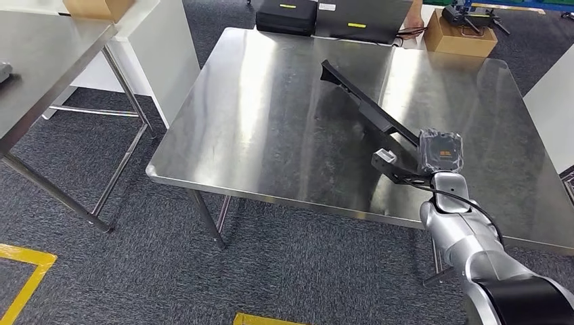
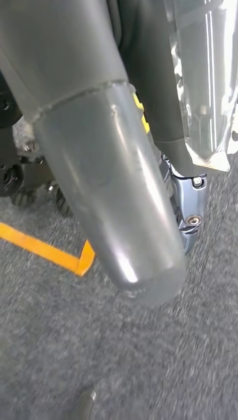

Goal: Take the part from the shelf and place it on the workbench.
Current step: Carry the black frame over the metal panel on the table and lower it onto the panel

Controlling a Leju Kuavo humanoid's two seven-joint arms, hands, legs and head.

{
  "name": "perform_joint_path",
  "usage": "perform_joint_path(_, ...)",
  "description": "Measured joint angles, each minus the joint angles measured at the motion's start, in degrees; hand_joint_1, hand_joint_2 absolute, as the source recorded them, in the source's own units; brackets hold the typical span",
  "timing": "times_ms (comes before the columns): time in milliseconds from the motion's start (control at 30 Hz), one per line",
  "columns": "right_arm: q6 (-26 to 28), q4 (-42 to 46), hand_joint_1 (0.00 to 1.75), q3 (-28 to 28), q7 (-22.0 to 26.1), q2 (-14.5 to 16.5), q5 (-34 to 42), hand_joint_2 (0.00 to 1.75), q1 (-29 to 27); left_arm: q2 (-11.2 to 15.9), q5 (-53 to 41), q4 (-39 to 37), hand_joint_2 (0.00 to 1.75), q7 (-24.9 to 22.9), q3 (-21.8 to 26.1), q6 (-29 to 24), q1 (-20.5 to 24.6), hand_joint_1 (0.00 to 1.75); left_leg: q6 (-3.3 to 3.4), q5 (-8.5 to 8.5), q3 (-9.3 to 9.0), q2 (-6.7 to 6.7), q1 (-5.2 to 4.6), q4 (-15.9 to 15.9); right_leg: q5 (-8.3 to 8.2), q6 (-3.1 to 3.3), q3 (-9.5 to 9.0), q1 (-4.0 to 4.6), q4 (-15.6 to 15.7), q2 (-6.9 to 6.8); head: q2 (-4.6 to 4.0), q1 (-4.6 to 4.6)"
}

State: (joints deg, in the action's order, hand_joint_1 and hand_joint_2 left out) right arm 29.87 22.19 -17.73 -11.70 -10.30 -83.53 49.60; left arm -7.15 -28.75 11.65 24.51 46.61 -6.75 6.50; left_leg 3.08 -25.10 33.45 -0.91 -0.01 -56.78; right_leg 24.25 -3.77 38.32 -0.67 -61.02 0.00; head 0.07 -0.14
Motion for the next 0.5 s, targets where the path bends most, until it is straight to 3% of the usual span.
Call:
perform_joint_path(67,-0.9,-0.4,1.75,0.2,-0.9,-0.7,-0.9,1.75,-0.4,0.0,0.0,0.0,0.00,0.6,0.0,0.4,0.2,0.00,-0.40,-0.91,-0.26,-0.11,-0.30,-0.5,-2.10,0.55,-1.90,0.02,4.4,-0.15,-0.01,-0.03)
perform_joint_path(133,-1.4,-0.8,1.75,0.3,-1.5,-1.2,-1.7,1.75,-1.1,0.0,0.1,0.0,0.00,1.0,0.0,0.6,0.2,0.00,-0.03,-1.32,-0.39,-0.16,-0.38,-0.7,-2.23,1.19,-2.24,-0.01,4.6,-0.04,-0.02,-0.08)
perform_joint_path(200,-1.6,-1.1,1.75,0.3,-1.8,-1.4,-2.1,1.75,-1.6,0.0,0.1,0.0,0.00,1.1,0.0,0.6,0.2,0.00,0.46,-1.40,-0.57,0.01,-0.31,-0.5,-2.19,1.34,-2.27,0.07,4.6,0.14,-0.02,-0.09)
perform_joint_path(333,-2.0,-1.5,1.75,0.4,-1.9,-1.7,-2.3,1.75,-1.8,0.0,0.1,0.0,0.00,1.3,0.0,0.8,0.3,0.00,0.25,-1.55,-0.91,0.37,-0.29,-0.1,-1.95,1.73,-2.28,0.15,4.6,0.41,-0.02,-0.09)
perform_joint_path(467,-3.5,-2.2,0.00,1.1,-1.9,-1.8,-2.2,0.00,-2.2,0.0,0.0,0.0,1.75,0.5,0.0,0.5,0.3,0.00,-0.52,-1.60,-1.00,0.44,-0.15,0.1,-1.87,1.91,-2.32,0.27,4.6,0.43,-0.02,-0.07)
perform_joint_path(500,-3.8,-2.3,0.00,1.4,-1.9,-1.8,-2.2,0.00,-2.5,0.0,0.0,0.0,1.31,0.2,0.0,0.3,0.3,0.00,-0.71,-1.60,-0.99,0.44,-0.10,0.1,-1.86,1.93,-2.33,0.30,4.6,0.43,-0.02,-0.05)
